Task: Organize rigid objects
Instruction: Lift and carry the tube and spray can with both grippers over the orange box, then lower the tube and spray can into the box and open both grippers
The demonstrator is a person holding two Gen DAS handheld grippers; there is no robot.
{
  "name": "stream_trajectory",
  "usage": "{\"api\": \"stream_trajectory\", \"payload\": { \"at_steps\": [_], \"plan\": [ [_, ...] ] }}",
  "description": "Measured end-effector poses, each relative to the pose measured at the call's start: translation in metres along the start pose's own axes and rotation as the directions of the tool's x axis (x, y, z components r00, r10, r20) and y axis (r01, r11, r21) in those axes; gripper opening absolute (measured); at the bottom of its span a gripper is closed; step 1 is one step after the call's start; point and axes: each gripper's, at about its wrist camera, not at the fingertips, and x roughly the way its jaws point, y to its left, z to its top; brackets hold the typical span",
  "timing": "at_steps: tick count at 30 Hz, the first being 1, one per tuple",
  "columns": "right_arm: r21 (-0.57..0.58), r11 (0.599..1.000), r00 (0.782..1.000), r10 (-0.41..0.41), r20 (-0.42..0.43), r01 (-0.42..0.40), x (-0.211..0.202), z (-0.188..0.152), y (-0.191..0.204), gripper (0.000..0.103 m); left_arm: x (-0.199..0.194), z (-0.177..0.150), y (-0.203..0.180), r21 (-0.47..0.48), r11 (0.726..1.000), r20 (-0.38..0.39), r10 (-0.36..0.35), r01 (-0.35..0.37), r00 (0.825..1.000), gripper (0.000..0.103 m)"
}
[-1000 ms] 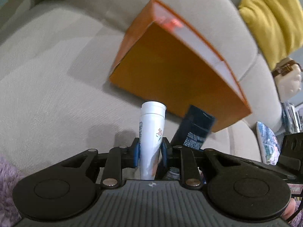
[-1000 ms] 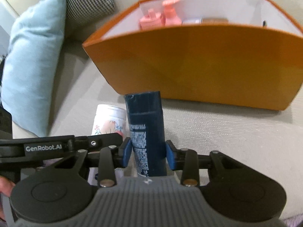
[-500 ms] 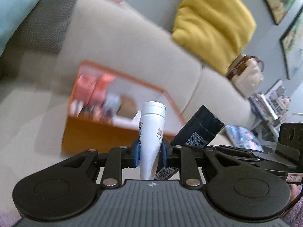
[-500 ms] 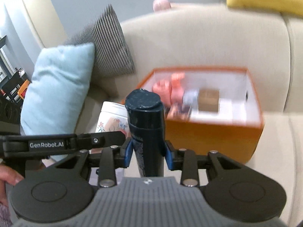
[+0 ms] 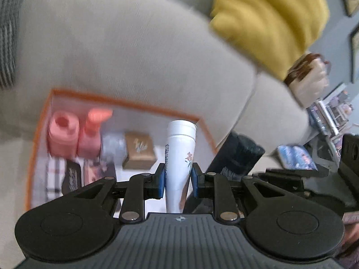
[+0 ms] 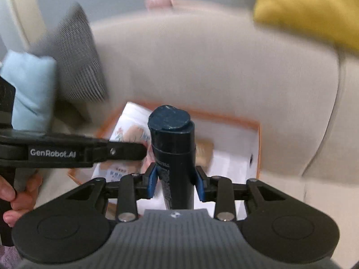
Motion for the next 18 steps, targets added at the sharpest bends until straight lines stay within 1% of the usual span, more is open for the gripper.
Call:
{"api": "stream_trajectory", "payload": {
  "at_steps": [2,4,6,8,10,11,12,14,15,18],
  "plan": [
    [0.027,1.000,0.997,0.011,-0.079,-0.009,0.025,-0.005,-0.011,0.036,0.025,-0.004,0.013,-0.056,0.998,-0.055,-0.007,0.003,0.998,0.025],
    [0.055,0.998,0.989,0.028,-0.142,-0.021,0.043,-0.008,-0.020,0.036,0.044,-0.006,0.025,-0.108,0.994,-0.110,-0.003,-0.009,0.994,0.025],
    [0.080,0.996,0.982,0.055,-0.182,-0.041,0.057,-0.008,-0.027,0.036,0.058,-0.007,0.033,-0.151,0.988,-0.155,0.015,-0.039,0.988,0.025],
    [0.110,0.992,0.973,0.078,-0.215,-0.056,0.070,-0.005,-0.033,0.036,0.069,-0.007,0.039,-0.167,0.984,-0.184,0.023,-0.055,0.983,0.025],
    [0.138,0.989,0.963,0.093,-0.251,-0.059,0.082,-0.001,-0.038,0.036,0.082,-0.006,0.047,-0.216,0.973,-0.235,0.031,-0.083,0.971,0.025],
    [0.156,0.986,0.960,0.099,-0.261,-0.059,0.088,0.002,-0.041,0.036,0.088,-0.006,0.052,-0.249,0.963,-0.270,0.030,-0.100,0.963,0.025],
    [0.183,0.981,0.955,0.111,-0.276,-0.062,0.094,0.006,-0.044,0.036,0.092,-0.004,0.055,-0.270,0.957,-0.285,0.028,-0.108,0.958,0.025],
    [0.240,0.968,0.943,0.142,-0.302,-0.069,0.105,0.010,-0.046,0.036,0.099,-0.001,0.062,-0.294,0.948,-0.307,0.028,-0.123,0.951,0.026],
    [0.265,0.962,0.937,0.155,-0.312,-0.071,0.110,0.012,-0.050,0.036,0.103,0.001,0.064,-0.300,0.944,-0.326,0.033,-0.136,0.945,0.026],
    [0.301,0.952,0.930,0.154,-0.335,-0.049,0.125,0.013,-0.053,0.036,0.114,0.002,0.069,-0.326,0.930,-0.375,0.041,-0.173,0.926,0.026]
  ]
}}
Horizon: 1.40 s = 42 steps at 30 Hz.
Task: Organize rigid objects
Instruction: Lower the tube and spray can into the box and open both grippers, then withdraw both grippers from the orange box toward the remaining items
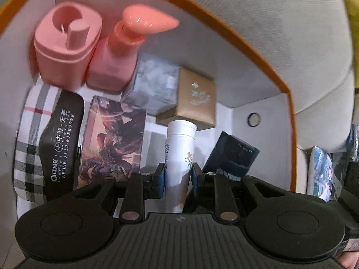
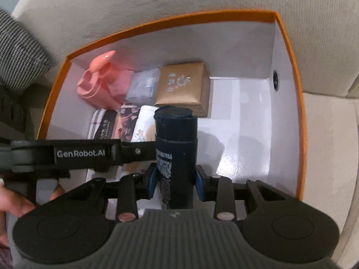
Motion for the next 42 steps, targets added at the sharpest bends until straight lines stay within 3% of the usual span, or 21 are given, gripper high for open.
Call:
{"api": "stream_trajectory", "payload": {
  "at_steps": [4,9,15,24,30,36,42],
  "plan": [
    [0.003,1.000,0.999,-0.018,-0.028,0.018,0.010,0.002,0.004,0.036,0.013,0.008,0.006,-0.030,0.999,-0.053,0.038,-0.040,0.998,0.026],
    [-0.005,0.999,0.998,-0.045,-0.050,0.044,0.018,0.003,0.005,0.036,0.011,0.009,0.007,-0.008,0.998,-0.044,0.064,-0.064,0.997,0.027],
    [-0.040,0.994,0.995,-0.098,-0.033,0.097,0.017,0.003,0.011,0.040,-0.009,0.003,-0.005,0.115,0.988,0.018,0.099,-0.100,0.995,0.031],
    [-0.125,0.978,0.984,-0.175,-0.027,0.170,0.006,-0.011,0.031,0.039,-0.022,-0.007,-0.015,0.245,0.948,0.070,0.191,-0.203,0.979,0.025],
    [-0.088,0.986,0.990,-0.142,-0.018,0.140,0.004,-0.013,0.025,0.033,-0.034,-0.007,-0.012,0.230,0.960,0.113,0.138,-0.161,0.984,0.025],
    [-0.074,0.986,0.989,-0.147,-0.006,0.147,0.004,-0.013,0.024,0.033,-0.051,-0.031,-0.012,0.268,0.948,0.207,0.119,-0.173,0.971,0.025],
    [-0.153,0.971,0.982,-0.178,0.064,0.186,-0.015,-0.023,0.043,0.033,-0.084,-0.067,-0.024,0.335,0.925,0.344,0.059,-0.181,0.937,0.025]
  ]
}}
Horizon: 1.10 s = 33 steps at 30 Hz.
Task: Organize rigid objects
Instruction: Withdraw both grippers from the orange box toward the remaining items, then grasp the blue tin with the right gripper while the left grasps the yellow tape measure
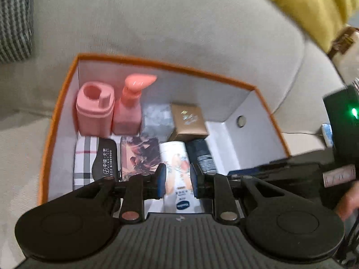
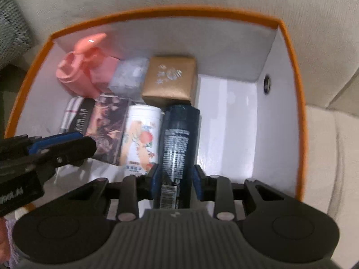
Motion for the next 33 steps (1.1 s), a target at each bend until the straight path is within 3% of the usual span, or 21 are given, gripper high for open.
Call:
{"api": "stream_trajectory", "payload": {
  "at_steps": [4,10,14,19,26,29,30,32,33],
  "plan": [
    [-0.089,0.996,0.994,0.010,0.106,-0.001,-0.037,-0.021,0.017,0.033,-0.032,-0.021,-0.019,0.047,0.999,0.096,-0.001,-0.004,0.995,0.025],
    [-0.129,0.991,0.967,0.052,0.250,-0.020,-0.086,-0.073,0.027,0.033,-0.075,-0.062,-0.032,0.088,0.996,0.163,-0.022,0.007,0.986,0.026],
    [-0.132,0.990,0.940,0.084,0.331,-0.042,-0.114,-0.116,0.026,0.034,-0.093,-0.094,-0.032,0.075,0.996,0.207,-0.060,0.045,0.976,0.036],
    [-0.094,0.995,0.925,0.058,0.375,-0.024,-0.120,-0.173,0.019,0.040,-0.090,-0.133,-0.019,0.028,0.996,0.161,-0.091,0.087,0.983,0.036],
    [0.048,0.999,0.952,-0.034,0.304,0.020,-0.079,-0.240,-0.001,0.040,-0.071,-0.185,0.002,-0.131,0.978,0.025,-0.161,0.163,0.987,0.036],
    [0.103,0.994,0.959,-0.052,0.278,0.024,-0.064,-0.257,-0.009,0.040,-0.059,-0.198,-0.001,-0.157,0.978,-0.030,-0.147,0.140,0.989,0.036],
    [0.111,0.993,0.961,-0.061,0.270,0.032,-0.059,-0.262,-0.011,0.040,-0.053,-0.200,-0.003,-0.156,0.978,-0.048,-0.150,0.141,0.988,0.038],
    [0.128,0.991,0.968,-0.064,0.244,0.033,-0.048,-0.269,-0.016,0.040,-0.045,-0.203,-0.008,-0.167,0.975,-0.068,-0.162,0.149,0.984,0.056],
    [0.146,0.989,0.972,-0.058,0.229,0.025,-0.042,-0.271,-0.019,0.040,-0.040,-0.204,-0.009,-0.174,0.974,-0.069,-0.161,0.147,0.985,0.059]
  ]
}}
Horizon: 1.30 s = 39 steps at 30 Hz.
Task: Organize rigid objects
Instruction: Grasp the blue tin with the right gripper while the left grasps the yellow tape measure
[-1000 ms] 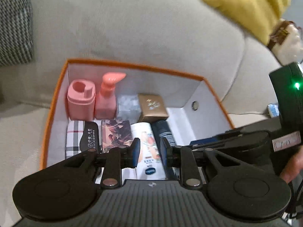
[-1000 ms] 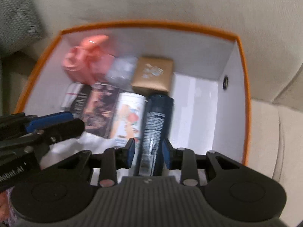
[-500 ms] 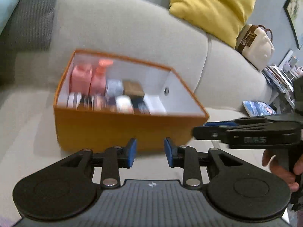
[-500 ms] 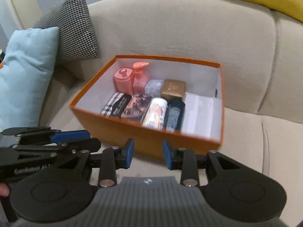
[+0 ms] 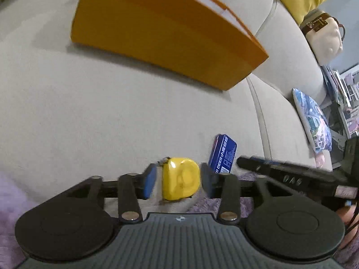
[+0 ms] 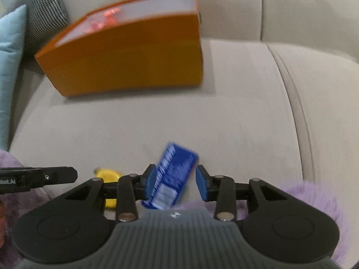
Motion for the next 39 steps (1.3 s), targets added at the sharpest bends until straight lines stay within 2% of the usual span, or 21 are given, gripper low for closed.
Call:
{"api": "stream_trajectory", "payload": {
  "at_steps": [4,7,12,19,24,25,28,31,36,37,39],
  "plan": [
    [0.054,0.998,1.000,0.019,0.002,-0.019,0.007,0.000,-0.006,0.040,0.019,-0.002,-0.002,-0.003,0.999,-0.019,0.049,-0.049,0.999,0.060],
    [0.039,0.999,1.000,0.017,-0.009,-0.017,0.014,0.000,-0.004,0.041,0.030,-0.004,-0.002,-0.015,0.998,-0.048,0.059,-0.059,0.997,0.059],
    [0.025,0.999,1.000,0.025,-0.016,-0.024,0.022,0.003,0.000,0.042,0.037,-0.004,-0.006,0.005,0.997,-0.040,0.074,-0.074,0.996,0.059],
    [0.046,0.998,0.998,0.038,-0.044,-0.036,0.035,0.008,-0.004,0.042,0.046,-0.011,-0.012,0.084,0.991,-0.035,0.110,-0.107,0.993,0.068],
    [0.086,0.994,0.995,0.068,-0.069,-0.062,0.046,0.014,-0.008,0.049,0.052,-0.011,-0.020,0.120,0.986,-0.034,0.121,-0.116,0.992,0.067],
    [0.089,0.994,0.995,0.067,-0.071,-0.061,0.046,0.014,-0.008,0.049,0.051,-0.011,-0.019,0.115,0.987,-0.030,0.119,-0.115,0.992,0.065],
    [0.082,0.995,0.995,0.063,-0.076,-0.056,0.048,0.015,-0.006,0.051,0.045,-0.014,-0.014,0.099,0.993,-0.011,0.070,-0.068,0.998,0.045],
    [0.066,0.996,0.995,0.059,-0.086,-0.054,0.050,0.016,-0.004,0.053,0.042,-0.015,-0.017,0.113,0.991,-0.009,0.075,-0.074,0.997,0.045],
    [0.082,0.994,0.994,0.084,-0.073,-0.078,0.045,0.015,-0.003,0.054,0.031,-0.015,-0.021,0.119,0.991,0.027,0.053,-0.056,0.998,0.027],
    [0.104,0.990,0.993,0.098,-0.069,-0.091,0.043,0.014,-0.007,0.053,0.026,-0.016,-0.020,0.122,0.991,0.036,0.048,-0.052,0.998,0.026],
    [0.136,0.986,0.992,0.109,-0.065,-0.100,0.041,0.014,-0.012,0.047,0.020,-0.019,-0.023,0.154,0.983,0.064,0.086,-0.095,0.994,0.026]
  ]
}}
